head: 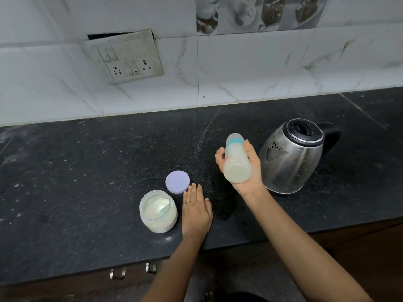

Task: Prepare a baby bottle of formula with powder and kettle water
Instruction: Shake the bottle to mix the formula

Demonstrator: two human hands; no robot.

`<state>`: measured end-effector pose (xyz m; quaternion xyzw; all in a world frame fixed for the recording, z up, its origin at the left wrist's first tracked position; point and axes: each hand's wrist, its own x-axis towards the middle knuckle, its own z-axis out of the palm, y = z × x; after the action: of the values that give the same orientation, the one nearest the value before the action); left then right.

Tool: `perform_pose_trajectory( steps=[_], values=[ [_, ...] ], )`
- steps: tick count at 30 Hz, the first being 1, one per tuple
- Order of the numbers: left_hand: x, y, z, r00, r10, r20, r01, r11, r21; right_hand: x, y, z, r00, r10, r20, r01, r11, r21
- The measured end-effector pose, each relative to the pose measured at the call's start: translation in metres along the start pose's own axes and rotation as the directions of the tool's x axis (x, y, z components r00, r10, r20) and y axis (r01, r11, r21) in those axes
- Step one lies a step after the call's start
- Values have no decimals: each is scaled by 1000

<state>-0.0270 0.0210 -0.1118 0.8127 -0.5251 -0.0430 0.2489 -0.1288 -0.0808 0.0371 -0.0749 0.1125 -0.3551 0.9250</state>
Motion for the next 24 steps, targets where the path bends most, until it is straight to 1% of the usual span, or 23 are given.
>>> perform_pose_trajectory(
  steps=[1,2,3,4,5,6,8,9,10,11,13,14,16,17,18,19,21,22,24],
  values=[
    [0,0,0,1000,4,1,-4,1000,-1,0,-1,-7,999,28,27,-29,999,15],
    [-1,1,-1,1000,8,0,-8,1000,-3,-2,-1,-12,994,84,75,-83,996,-17],
    [-1,0,-1,1000,9,-2,-9,1000,-7,-3,0,-16,988,119,101,-108,988,-111],
    [-1,0,-1,1000,6,-1,-6,1000,-9,-3,-1,-18,986,122,112,-97,975,-202],
    [0,0,-1,1000,3,3,-3,1000,-10,-2,1,-14,989,106,99,-77,962,-260],
    [0,0,-1,1000,0,7,0,1000,-8,0,3,-12,996,77,47,-61,961,-270],
    [0,0,-1,1000,-4,11,4,1000,-5,2,4,-16,995,-5,-100,-17,976,-217],
    [0,1,-2,1000,-5,16,5,1000,-6,1,5,-20,995,9,-102,-29,981,-194],
    [0,1,-2,1000,-2,19,2,1000,-10,-1,7,-22,997,67,-40,-74,979,-191],
    [0,1,-2,1000,2,16,-2,1000,-13,-3,8,-26,995,102,-1,-99,967,-237],
    [0,0,-2,1000,0,16,0,1000,-13,-7,10,-27,995,89,38,-72,944,-322],
    [0,0,-2,1000,-3,18,4,1000,-12,-4,11,-28,995,92,33,-77,945,-318],
    [0,1,-2,1000,-11,19,11,1000,-17,-2,9,-31,998,47,-51,-56,976,-211],
    [-1,1,-2,1000,-11,21,12,1000,-23,-1,8,-34,997,51,-59,-60,983,-176],
    [0,1,-3,1000,-7,25,8,1000,-27,0,8,-35,996,89,-19,-91,979,-181],
    [0,1,-3,1000,-2,26,3,1000,-27,-1,8,-36,993,119,18,-112,968,-225],
    [0,1,-3,1000,-5,29,6,1000,-27,-2,10,-33,996,86,19,-75,943,-324],
    [0,1,-3,999,-13,32,14,999,-32,1,10,-31,997,81,1,-77,951,-300],
    [-1,1,-3,999,-18,33,20,999,-37,2,10,-32,996,18,-89,-31,990,-138]
  ],
)
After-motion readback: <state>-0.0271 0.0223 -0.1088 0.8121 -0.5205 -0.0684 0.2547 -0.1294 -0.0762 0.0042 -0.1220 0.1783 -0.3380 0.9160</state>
